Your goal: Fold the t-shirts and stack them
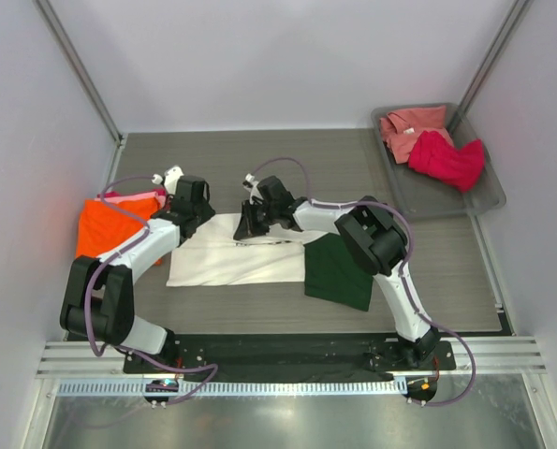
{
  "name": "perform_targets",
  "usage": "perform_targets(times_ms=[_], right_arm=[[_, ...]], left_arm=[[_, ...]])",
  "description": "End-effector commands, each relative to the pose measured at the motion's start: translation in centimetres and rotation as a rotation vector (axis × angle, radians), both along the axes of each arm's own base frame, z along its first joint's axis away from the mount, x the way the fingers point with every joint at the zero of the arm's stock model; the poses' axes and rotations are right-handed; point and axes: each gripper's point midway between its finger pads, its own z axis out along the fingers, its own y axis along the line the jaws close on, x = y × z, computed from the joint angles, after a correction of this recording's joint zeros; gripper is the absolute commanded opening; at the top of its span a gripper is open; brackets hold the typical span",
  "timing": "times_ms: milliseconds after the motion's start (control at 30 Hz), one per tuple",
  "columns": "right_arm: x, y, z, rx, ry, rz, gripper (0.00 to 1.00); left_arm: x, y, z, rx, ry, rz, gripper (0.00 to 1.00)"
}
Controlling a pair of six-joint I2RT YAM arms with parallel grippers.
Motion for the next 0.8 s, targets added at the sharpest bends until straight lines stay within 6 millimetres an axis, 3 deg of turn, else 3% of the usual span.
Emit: perform_targets(times_ms=[0,133,233,367,400,433,467,500,533,567,600,633,667,700,733,767], right_arm=[[-1.9,1.5,4.2,0.069,-0.074,0.115,0.08],[-3.3,2.0,5.4,0.096,-0.102,0.182,0.08],[-3.4,1.8,7.5,0.135,-0.173,0.175,0.10],[-3.1,0.5,10.8,0.148,-0.292,0.121,0.13],[-3.4,-0.2,10.4,0.132,-0.296,0.108,0.13],[-3.0,-0.8,12.3,0.140,-0.343,0.077,0.13],[-3.0,-1.2,12.8,0.138,-0.357,0.062,0.15],[-3.3,-2.0,12.2,0.116,-0.352,0.042,0.15],[-3.0,-2.9,14.0,0.115,-0.394,-0.017,0.16],[-3.0,-3.7,14.1,0.099,-0.393,-0.048,0.19],[-3.3,-5.2,12.9,0.055,-0.382,-0.088,0.22],[-2.5,-7.1,12.2,-0.025,-0.389,-0.190,0.25],[-2.3,-8.8,13.6,-0.040,-0.398,-0.277,0.29],[-2.6,-10.9,11.9,-0.111,-0.377,-0.342,0.31],[-2.2,-14.3,10.5,-0.232,-0.370,-0.473,0.40],[-3.1,-16.7,10.4,-0.270,-0.363,-0.540,0.45]], left_arm=[[0.8,0.4,1.6,0.016,-0.056,0.022,0.35],[0.8,0.6,1.5,0.028,-0.054,0.025,0.35],[0.8,0.6,1.5,0.028,-0.052,0.019,0.35],[0.9,0.2,1.7,0.023,-0.052,-0.003,0.35],[0.9,0.0,1.8,0.026,-0.051,-0.017,0.35],[0.8,0.0,1.7,0.028,-0.046,-0.020,0.35],[0.8,-0.1,1.7,0.029,-0.044,-0.023,0.35],[0.9,-0.1,1.7,0.029,-0.045,-0.026,0.35],[0.8,-0.4,1.6,0.025,-0.041,-0.036,0.35],[0.9,-0.7,1.6,0.024,-0.040,-0.042,0.35],[0.8,-0.8,1.6,0.027,-0.038,-0.051,0.35],[0.8,-1.2,1.6,0.031,-0.037,-0.060,0.35],[0.9,-1.3,1.5,0.036,-0.035,-0.066,0.35],[0.9,-1.4,1.4,0.041,-0.031,-0.070,0.35],[1.0,-1.6,1.5,0.046,-0.032,-0.079,0.35],[1.1,-1.8,1.6,0.047,-0.031,-0.086,0.35]])
